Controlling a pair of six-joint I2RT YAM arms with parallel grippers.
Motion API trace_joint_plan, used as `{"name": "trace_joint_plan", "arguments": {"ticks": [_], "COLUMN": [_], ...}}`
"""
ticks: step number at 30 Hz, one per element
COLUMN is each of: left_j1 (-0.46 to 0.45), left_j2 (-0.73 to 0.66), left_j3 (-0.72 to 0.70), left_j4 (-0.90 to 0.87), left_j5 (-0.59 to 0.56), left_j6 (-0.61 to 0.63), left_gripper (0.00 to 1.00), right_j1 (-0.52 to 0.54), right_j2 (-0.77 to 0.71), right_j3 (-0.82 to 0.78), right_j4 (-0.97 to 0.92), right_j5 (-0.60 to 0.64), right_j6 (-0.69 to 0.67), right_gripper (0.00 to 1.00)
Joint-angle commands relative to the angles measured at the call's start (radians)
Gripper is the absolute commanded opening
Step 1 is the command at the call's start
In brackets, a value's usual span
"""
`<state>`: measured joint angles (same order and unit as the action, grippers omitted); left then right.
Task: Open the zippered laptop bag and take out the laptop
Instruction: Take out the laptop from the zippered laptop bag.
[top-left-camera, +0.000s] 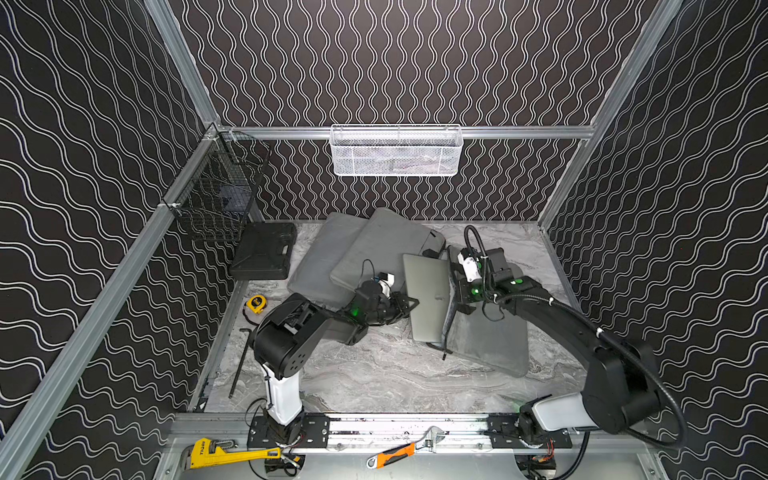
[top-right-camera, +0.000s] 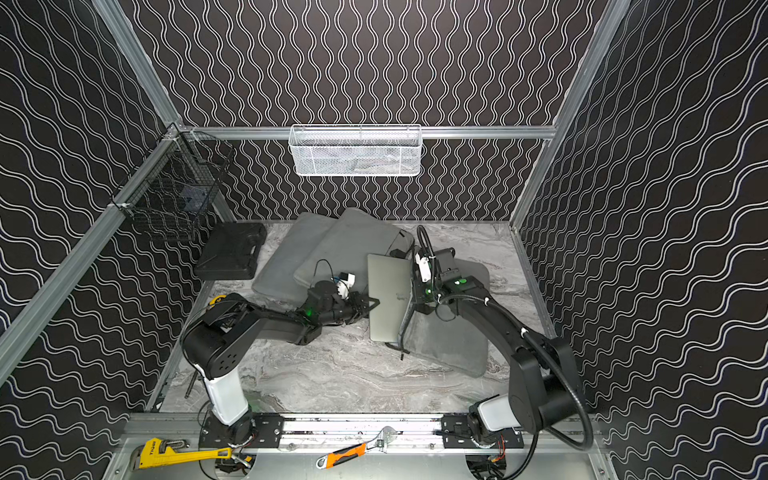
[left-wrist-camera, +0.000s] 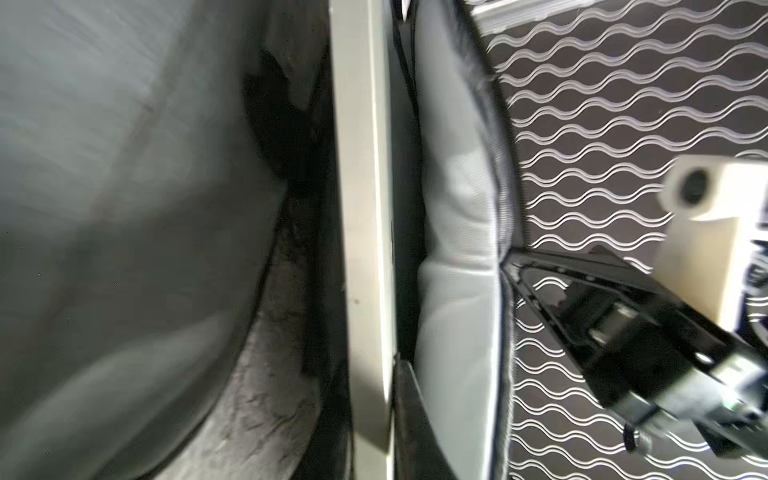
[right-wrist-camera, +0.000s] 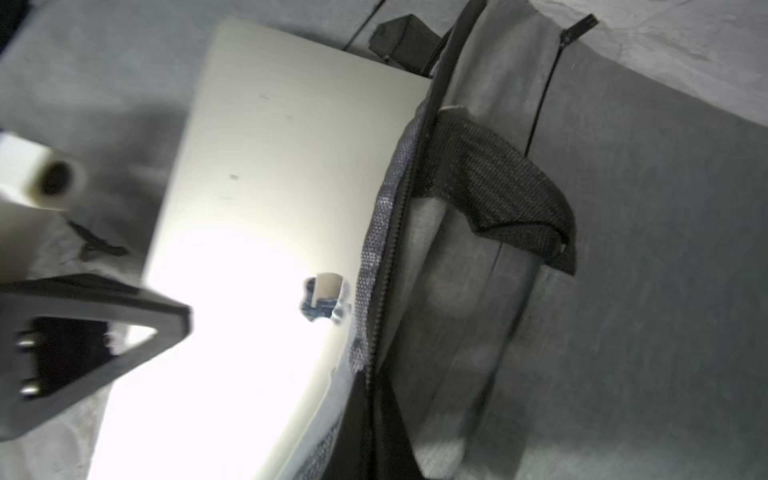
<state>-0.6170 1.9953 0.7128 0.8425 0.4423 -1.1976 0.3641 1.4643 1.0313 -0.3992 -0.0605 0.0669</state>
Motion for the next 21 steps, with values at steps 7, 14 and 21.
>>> {"name": "trace_joint_plan", "arguments": {"ticks": [7,14,21], "left_j1": [0.063,0.086,0.095], "left_j2": [-0.093,-0.134,-0.183], "left_j3": [-0.06,-0.027,0.008], "left_j4": [-0.009,-0.096,-0.203], "left_j5": [0.062,0.146,0.188], "left_j6": [0.091,0.157,0.231], "left_gripper": [0.0,0.0,0.0], "right_j1": [-0.002,-0.001,-0.01], "right_j2": [0.141,0.252,0.367], "right_j3": [0.147,0.263,0.337], "right_j4": [-0.156,-0.264,-0.246], "right_j5": [0.173,0.414,0.482], "right_j6": [-0.099,-0.191,-0.375], "right_gripper": [0.0,0.0,0.0]}}
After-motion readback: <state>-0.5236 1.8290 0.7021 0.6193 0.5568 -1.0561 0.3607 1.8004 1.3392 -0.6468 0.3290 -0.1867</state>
